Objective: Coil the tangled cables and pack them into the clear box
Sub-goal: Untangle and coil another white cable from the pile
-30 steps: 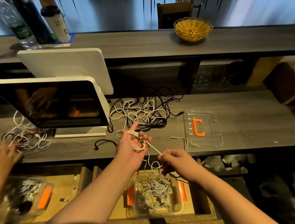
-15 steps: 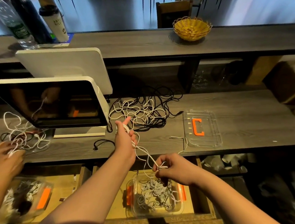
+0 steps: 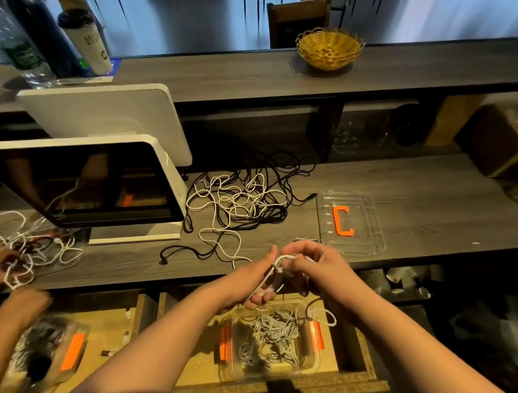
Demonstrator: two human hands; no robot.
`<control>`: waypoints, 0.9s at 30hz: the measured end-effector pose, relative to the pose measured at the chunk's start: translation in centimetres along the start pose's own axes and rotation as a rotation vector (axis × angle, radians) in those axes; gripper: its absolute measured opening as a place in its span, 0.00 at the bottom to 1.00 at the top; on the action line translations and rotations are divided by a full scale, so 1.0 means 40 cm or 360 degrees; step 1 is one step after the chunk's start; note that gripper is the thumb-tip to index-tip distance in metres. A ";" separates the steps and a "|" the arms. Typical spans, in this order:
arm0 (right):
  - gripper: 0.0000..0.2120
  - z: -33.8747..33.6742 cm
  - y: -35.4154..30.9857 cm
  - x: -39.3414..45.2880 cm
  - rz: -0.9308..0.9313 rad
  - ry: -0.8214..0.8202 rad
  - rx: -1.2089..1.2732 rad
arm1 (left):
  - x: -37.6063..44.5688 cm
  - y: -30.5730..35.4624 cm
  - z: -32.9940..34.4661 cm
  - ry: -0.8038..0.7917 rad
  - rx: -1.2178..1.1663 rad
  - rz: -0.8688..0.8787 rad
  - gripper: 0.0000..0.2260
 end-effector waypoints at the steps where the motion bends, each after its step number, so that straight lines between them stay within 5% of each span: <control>1: 0.09 -0.012 0.000 0.002 -0.0002 0.0041 0.0029 | -0.006 0.002 0.019 -0.0106 -0.0096 0.0005 0.33; 3: 0.11 -0.024 0.005 0.002 0.0025 0.0057 0.0089 | -0.013 0.017 0.045 -0.0296 -0.0173 0.0119 0.34; 6: 0.12 -0.040 0.014 -0.002 0.0092 0.0096 0.0184 | -0.032 0.050 0.039 -0.0345 -0.0100 0.0294 0.22; 9: 0.14 -0.058 0.018 -0.006 0.0148 0.0098 0.0050 | -0.034 0.066 0.010 -0.0167 -0.0035 0.0359 0.15; 15: 0.29 -0.091 0.022 -0.018 0.0167 0.0212 -0.0169 | -0.030 0.065 -0.078 0.0347 0.0019 0.0414 0.22; 22: 0.10 -0.061 -0.033 -0.018 -0.0029 0.0079 -0.0574 | -0.033 0.026 -0.108 0.0402 -0.0318 0.0289 0.23; 27: 0.08 -0.121 -0.017 -0.019 -0.0062 0.0336 -0.0528 | -0.046 0.031 -0.103 0.0321 -0.0425 0.0372 0.25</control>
Point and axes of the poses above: each hand's wrist, its own x-axis towards the middle knuckle, its own z-axis out of the palm, y = z × x, the point moved 10 cm from there along x, towards the middle knuckle, and after that the axes turned 5 degrees about x, right-handed, at the moved point
